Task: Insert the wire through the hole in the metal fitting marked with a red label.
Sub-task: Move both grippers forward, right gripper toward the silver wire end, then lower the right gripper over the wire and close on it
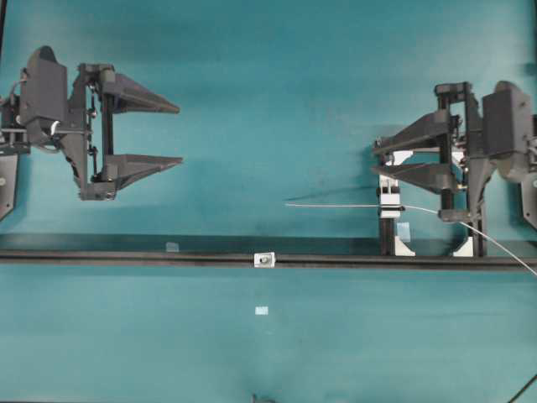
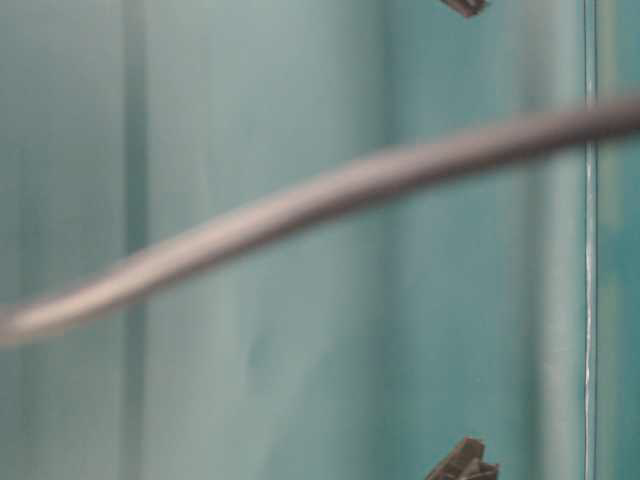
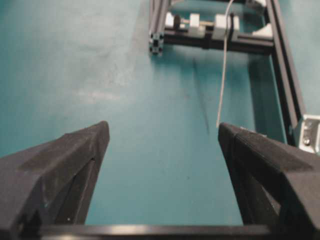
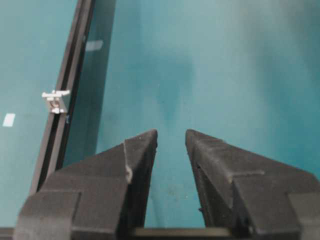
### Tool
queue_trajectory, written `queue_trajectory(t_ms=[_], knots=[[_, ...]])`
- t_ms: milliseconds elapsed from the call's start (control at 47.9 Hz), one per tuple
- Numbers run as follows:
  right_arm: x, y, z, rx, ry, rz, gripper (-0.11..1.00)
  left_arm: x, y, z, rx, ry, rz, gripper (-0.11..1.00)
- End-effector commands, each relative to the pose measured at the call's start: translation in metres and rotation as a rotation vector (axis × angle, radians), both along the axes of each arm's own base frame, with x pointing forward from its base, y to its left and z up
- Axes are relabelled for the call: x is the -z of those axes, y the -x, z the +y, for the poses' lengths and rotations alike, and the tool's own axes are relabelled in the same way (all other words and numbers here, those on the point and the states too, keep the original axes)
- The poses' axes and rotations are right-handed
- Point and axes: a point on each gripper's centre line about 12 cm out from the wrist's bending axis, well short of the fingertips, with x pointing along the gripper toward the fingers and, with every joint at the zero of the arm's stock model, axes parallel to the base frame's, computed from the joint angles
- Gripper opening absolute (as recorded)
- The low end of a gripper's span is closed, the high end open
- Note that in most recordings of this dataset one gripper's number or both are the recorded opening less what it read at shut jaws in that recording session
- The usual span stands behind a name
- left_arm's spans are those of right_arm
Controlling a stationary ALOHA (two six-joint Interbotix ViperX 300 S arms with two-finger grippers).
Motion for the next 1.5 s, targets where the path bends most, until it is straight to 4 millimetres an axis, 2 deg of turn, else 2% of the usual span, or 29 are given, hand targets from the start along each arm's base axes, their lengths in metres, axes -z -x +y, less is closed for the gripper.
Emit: queue_trajectory(t_ms=[0,146,460,543,668,731,856,1086,1483], knots=[[-0.005,-0.011,-0.001,0.008,-0.008,-0.006,0.46,0.001,-0.003,0.001,-0.004,0.000,0.002,0.87],[0.006,-0.022,-0.001,0.012,-0.022,0.057,0.46,0.010,-0.008,0.002,-0.004,0.002,0.035,0.96],[0.027,-0.041,0.003,0.013,-0.056,0.141,0.48,0.018,-0.010,0.003,-0.010,0.001,0.038,0.97],[0.030,-0.043,0.008,0.003,-0.067,0.152,0.56,0.019,-0.010,0.003,-0.010,-0.001,0.034,0.97],[0.035,-0.044,0.013,-0.009,-0.071,0.168,0.83,0.019,-0.011,0.004,-0.011,-0.002,0.034,0.97],[0.036,-0.045,0.014,-0.011,-0.072,0.171,0.87,0.021,-0.010,0.005,-0.014,-0.002,0.040,0.97],[0.040,-0.046,0.015,-0.013,-0.072,0.184,0.87,0.024,-0.013,0.006,-0.017,0.000,0.054,0.97],[0.052,-0.051,0.015,-0.006,-0.079,0.225,0.86,0.045,-0.020,0.006,-0.018,0.008,0.118,0.97],[0.069,-0.056,0.015,0.023,-0.127,0.279,0.81,0.046,-0.020,0.006,-0.018,0.007,0.109,0.97]])
